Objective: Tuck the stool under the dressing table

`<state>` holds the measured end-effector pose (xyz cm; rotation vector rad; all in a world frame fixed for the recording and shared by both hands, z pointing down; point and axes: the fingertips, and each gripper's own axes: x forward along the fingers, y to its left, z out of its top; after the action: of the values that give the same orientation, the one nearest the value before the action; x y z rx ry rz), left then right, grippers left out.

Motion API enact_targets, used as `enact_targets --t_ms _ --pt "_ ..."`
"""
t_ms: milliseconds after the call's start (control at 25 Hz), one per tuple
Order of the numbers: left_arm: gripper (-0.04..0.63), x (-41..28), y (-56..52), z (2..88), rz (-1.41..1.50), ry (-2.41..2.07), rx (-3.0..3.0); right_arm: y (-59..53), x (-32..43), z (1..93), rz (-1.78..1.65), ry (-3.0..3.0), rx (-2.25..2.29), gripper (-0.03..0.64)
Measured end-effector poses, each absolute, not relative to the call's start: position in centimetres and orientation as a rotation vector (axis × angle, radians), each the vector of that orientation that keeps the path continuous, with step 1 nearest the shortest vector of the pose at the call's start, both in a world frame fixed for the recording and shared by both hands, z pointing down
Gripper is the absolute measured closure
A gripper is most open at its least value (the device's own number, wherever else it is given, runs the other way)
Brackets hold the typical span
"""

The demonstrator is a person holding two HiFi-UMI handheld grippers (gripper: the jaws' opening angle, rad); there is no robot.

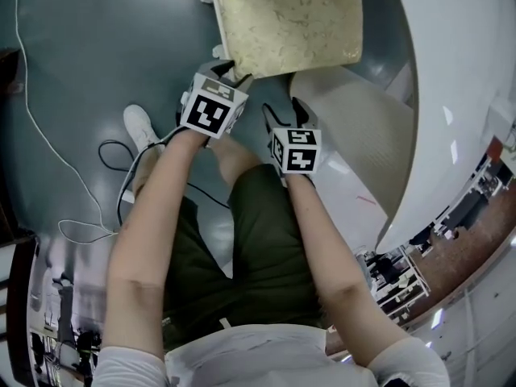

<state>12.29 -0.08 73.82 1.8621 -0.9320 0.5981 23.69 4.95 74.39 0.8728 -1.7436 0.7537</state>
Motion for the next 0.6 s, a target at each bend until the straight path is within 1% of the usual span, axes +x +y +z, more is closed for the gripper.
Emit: enact_targets --t_ms 160,400,600 --pt "0.414 13.8 -1.1 73.9 0.587 -0.925 1.879 4.2 24.7 74.4 0.741 -1.744 0.885 0.301" --pt "0.425 18.8 -3.7 73.0 0.565 -0.9 1.908 1.8 27.6 73.6 0.743 -1.752 0.911 0.302" --pt "0.433 19.8 -3.8 73.8 0.56 -0.869 1.937 0.8 28.2 74.2 0.731 -1.744 0.953 0.302"
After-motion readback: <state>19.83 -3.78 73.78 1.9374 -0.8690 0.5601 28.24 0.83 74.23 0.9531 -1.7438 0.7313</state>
